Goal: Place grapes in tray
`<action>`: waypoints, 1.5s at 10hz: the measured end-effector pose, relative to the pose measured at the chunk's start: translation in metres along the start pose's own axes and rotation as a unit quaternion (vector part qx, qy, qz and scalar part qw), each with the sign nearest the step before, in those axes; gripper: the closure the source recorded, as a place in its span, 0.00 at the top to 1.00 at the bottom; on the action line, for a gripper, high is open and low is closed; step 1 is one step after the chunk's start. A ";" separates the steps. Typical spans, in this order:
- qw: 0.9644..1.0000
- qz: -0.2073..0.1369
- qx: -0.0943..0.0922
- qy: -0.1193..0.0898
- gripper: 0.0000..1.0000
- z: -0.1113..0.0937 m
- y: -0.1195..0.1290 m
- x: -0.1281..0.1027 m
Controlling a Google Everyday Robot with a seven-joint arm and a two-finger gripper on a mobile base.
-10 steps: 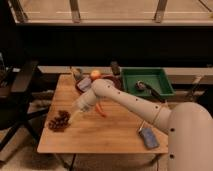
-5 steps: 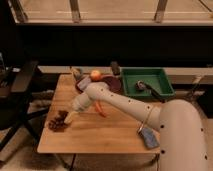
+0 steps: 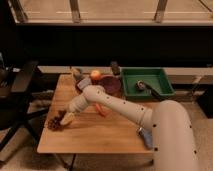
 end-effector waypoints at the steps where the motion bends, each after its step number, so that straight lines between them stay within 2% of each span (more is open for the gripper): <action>1: 1.000 0.000 -0.010 -0.005 0.66 0.008 0.002 -0.001; 3: 0.999 -0.003 -0.034 -0.010 0.61 0.025 0.011 -0.007; 6: 0.998 -0.009 -0.059 -0.004 0.29 0.029 0.027 -0.007; 7: 0.998 -0.011 -0.062 -0.002 0.21 0.028 0.031 -0.009; 8: 0.998 -0.012 -0.062 0.004 0.09 0.022 0.037 -0.011; 9: 0.998 -0.012 -0.055 0.005 0.02 0.013 0.038 -0.012; 10: 0.999 -0.011 -0.049 0.006 0.00 0.007 0.039 -0.012; 13: 1.000 0.003 -0.027 0.002 0.00 -0.017 0.043 -0.003; 15: 1.000 0.016 -0.005 -0.007 0.00 -0.038 0.044 0.003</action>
